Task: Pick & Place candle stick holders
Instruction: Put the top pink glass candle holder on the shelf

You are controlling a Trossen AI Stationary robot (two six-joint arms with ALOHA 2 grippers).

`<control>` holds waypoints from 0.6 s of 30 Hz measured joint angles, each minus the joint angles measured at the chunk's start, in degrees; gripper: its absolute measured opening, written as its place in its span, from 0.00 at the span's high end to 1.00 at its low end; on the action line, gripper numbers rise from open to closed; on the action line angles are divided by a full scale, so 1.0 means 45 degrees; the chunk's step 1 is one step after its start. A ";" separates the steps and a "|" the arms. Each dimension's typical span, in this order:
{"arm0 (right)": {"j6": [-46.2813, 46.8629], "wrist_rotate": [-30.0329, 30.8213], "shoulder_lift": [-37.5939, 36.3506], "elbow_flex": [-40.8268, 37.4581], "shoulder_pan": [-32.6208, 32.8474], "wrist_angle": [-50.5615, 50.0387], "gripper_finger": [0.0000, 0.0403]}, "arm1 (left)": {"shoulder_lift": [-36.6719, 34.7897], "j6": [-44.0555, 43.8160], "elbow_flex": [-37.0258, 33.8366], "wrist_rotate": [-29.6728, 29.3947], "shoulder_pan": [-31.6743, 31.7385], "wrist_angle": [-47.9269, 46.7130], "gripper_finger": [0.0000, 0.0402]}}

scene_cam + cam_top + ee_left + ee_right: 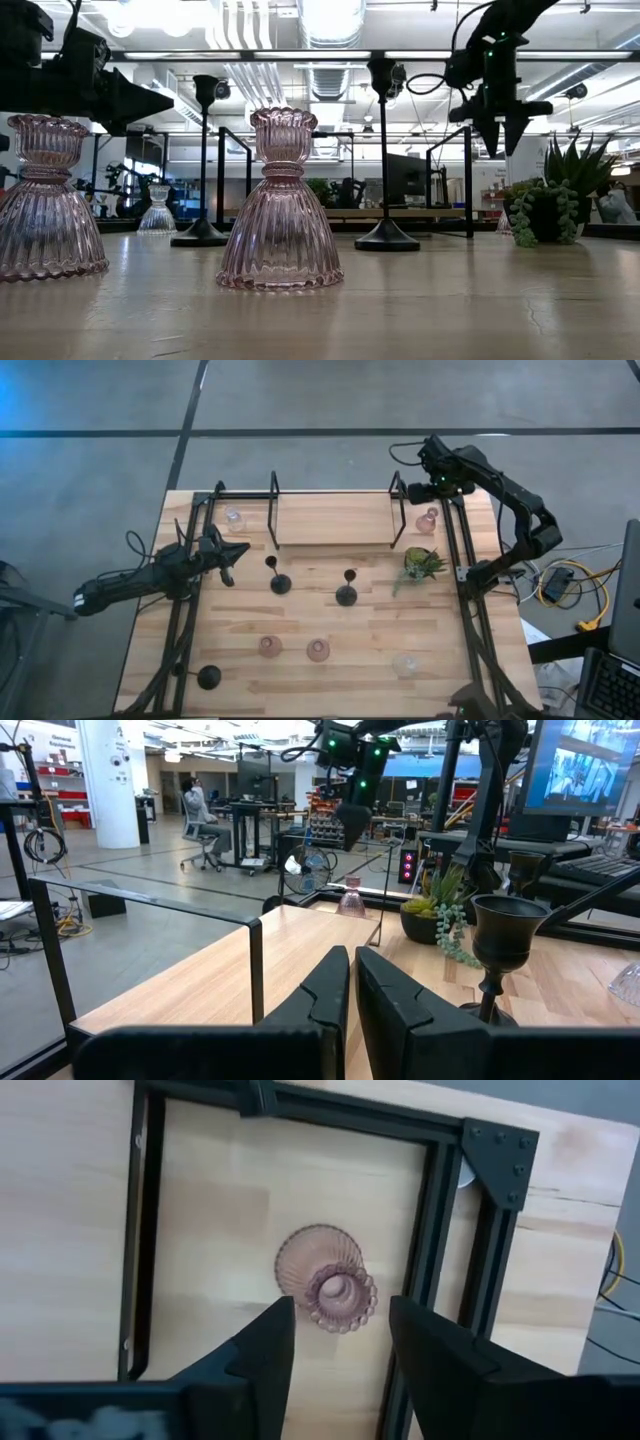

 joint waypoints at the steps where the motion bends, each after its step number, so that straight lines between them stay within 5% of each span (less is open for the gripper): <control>1: -0.0032 0.0005 0.0000 -0.0029 0.0031 -0.0019 0.62 | -0.0002 0.0000 0.0000 0.0000 0.0000 0.0000 0.94; 18: 0.1085 -0.0579 -0.1406 -0.1610 0.1184 -0.1856 0.61 | -0.0002 0.0000 0.0000 0.0000 -0.0001 0.0000 0.94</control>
